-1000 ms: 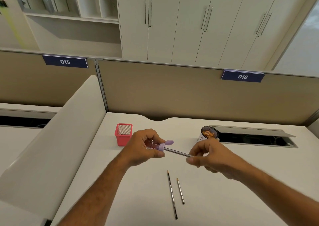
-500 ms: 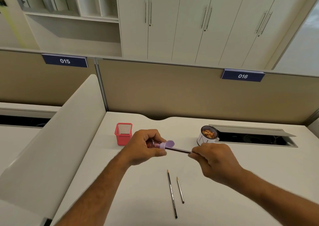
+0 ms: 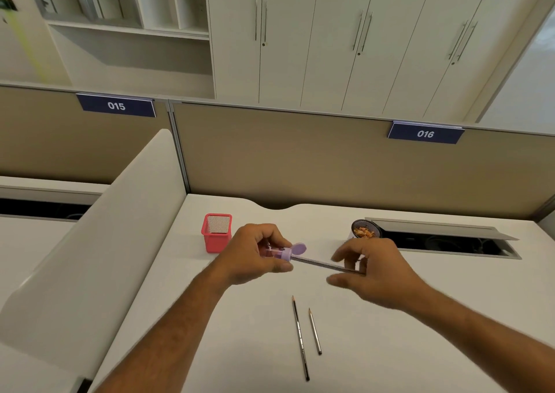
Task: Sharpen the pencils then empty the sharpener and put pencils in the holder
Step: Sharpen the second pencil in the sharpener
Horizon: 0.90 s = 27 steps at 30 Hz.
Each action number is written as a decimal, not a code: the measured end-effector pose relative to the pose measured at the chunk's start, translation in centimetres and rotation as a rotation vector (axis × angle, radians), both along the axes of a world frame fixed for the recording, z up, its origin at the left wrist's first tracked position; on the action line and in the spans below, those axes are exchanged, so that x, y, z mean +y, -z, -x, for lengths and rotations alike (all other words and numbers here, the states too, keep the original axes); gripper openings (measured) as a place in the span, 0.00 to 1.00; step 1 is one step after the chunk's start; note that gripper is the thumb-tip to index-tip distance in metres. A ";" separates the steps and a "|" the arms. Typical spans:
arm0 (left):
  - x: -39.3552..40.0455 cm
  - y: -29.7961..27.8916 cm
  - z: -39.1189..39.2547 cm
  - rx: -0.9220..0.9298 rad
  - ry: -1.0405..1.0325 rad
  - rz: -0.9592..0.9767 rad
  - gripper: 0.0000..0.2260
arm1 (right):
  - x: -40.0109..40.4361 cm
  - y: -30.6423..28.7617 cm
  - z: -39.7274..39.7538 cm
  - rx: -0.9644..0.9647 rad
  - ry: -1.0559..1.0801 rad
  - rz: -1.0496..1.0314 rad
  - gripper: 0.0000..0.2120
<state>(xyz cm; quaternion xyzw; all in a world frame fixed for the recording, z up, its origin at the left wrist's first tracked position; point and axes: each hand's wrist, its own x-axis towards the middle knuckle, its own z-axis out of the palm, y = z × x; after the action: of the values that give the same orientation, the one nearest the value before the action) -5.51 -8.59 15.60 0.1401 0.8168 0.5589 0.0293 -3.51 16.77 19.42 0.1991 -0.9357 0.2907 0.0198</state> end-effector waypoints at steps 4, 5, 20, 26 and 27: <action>0.0 0.1 -0.1 -0.063 0.032 -0.025 0.09 | 1.0 1.3 0.0 0.698 -0.275 -0.302 0.07; 0.0 0.1 -0.2 -0.073 0.037 -0.028 0.09 | 1.2 1.6 0.1 0.771 -0.309 -0.342 0.07; 0.8 0.8 -0.8 0.116 -0.010 -0.070 0.13 | 0.3 -1.1 1.1 -0.475 -0.011 0.113 0.13; 1.2 1.2 -0.6 0.211 -0.014 -0.033 0.15 | 0.7 -1.3 1.1 -0.796 0.002 0.285 0.16; 1.2 1.2 -0.6 0.214 -0.019 -0.038 0.15 | 0.7 -1.2 1.1 -0.831 -0.003 0.299 0.16</action>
<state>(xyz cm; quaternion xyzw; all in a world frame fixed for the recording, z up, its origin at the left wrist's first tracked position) -4.94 -7.37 14.37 0.1920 0.8059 0.5562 -0.0660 -4.64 17.45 20.64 0.0614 -0.8115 0.4784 -0.3298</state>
